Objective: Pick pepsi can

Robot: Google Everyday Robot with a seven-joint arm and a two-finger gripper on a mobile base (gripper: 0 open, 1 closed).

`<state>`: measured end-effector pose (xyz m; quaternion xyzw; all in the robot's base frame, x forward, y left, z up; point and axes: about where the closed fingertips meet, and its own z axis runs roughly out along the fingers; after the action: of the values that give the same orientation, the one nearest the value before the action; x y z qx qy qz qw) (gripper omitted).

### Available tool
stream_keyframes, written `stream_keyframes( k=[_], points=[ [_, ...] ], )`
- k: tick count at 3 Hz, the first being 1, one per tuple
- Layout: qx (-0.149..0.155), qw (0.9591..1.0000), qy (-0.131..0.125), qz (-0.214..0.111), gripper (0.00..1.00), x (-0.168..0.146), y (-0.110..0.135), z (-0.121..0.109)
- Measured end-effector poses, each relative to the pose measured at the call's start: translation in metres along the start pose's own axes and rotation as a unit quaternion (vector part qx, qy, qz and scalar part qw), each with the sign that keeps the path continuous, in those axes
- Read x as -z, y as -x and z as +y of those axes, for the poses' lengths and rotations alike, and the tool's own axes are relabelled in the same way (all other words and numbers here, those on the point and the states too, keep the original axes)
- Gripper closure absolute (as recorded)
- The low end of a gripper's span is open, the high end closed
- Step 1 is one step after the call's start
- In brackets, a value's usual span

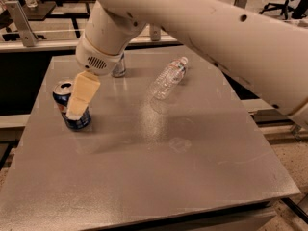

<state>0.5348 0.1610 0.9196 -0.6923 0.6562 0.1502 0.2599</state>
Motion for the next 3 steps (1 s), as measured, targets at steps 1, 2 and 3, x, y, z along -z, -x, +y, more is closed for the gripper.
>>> stream_keyframes(
  k=[1, 2, 3],
  points=[
    [0.000, 1.0000, 0.005, 0.001, 0.00, -0.025, 0.010, -0.002],
    [0.003, 1.0000, 0.009, 0.002, 0.00, -0.034, 0.014, -0.002],
    [0.006, 0.9999, 0.016, -0.002, 0.15, -0.037, 0.016, 0.003]
  ],
)
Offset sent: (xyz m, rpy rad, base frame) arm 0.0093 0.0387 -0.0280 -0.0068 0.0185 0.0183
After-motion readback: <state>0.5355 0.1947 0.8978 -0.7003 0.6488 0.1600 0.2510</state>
